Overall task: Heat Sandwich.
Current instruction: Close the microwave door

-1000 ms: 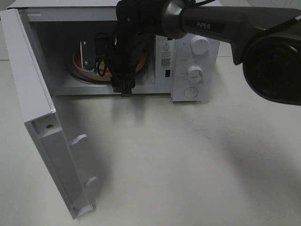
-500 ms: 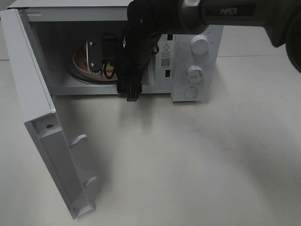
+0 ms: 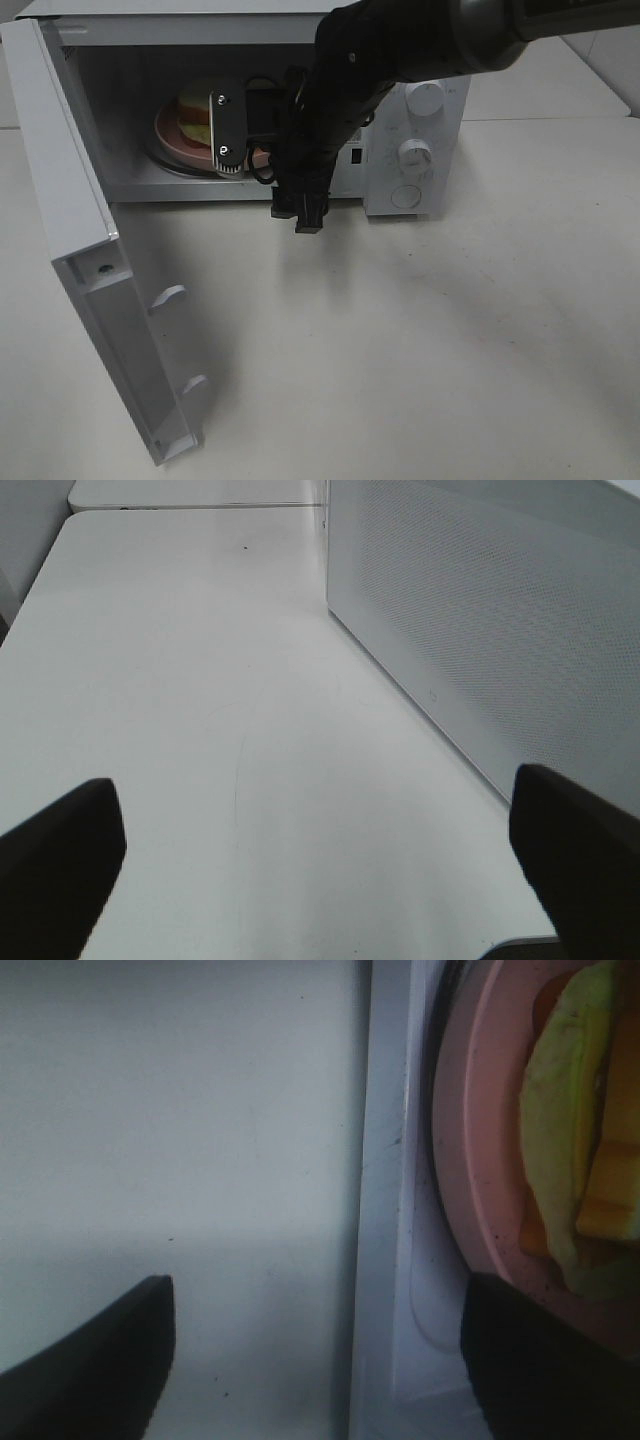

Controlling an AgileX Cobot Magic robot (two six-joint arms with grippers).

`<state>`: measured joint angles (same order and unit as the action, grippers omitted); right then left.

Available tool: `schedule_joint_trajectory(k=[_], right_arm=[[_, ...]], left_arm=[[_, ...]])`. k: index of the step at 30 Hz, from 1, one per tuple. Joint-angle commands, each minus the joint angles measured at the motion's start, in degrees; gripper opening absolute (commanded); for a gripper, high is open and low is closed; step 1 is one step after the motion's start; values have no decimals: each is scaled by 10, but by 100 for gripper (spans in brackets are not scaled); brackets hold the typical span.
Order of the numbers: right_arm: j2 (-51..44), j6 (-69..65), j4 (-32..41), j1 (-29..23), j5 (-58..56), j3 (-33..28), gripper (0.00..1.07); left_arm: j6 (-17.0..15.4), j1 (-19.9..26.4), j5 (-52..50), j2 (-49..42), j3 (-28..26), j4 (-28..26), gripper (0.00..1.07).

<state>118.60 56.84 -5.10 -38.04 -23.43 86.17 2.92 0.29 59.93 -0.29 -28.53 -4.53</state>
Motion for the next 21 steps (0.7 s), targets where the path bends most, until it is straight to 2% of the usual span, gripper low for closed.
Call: schedule_joint_trajectory(k=[1,9,13,21], right_arm=[[-48,-12,-2,-2,32,-60,76],[-120,-33,0,-2,54,-155,76],[-182,-48,15,-2,53,-236,76],[-258,-101,18,-2,45,-314,76]], left_arm=[[-3,2,-5,-16,2,-2,106],[-3,2,-5,-16,2,-2,106],[-3,2,-5,-16,2,-2,106],[-3,2,-5,-16,2,-2,106]])
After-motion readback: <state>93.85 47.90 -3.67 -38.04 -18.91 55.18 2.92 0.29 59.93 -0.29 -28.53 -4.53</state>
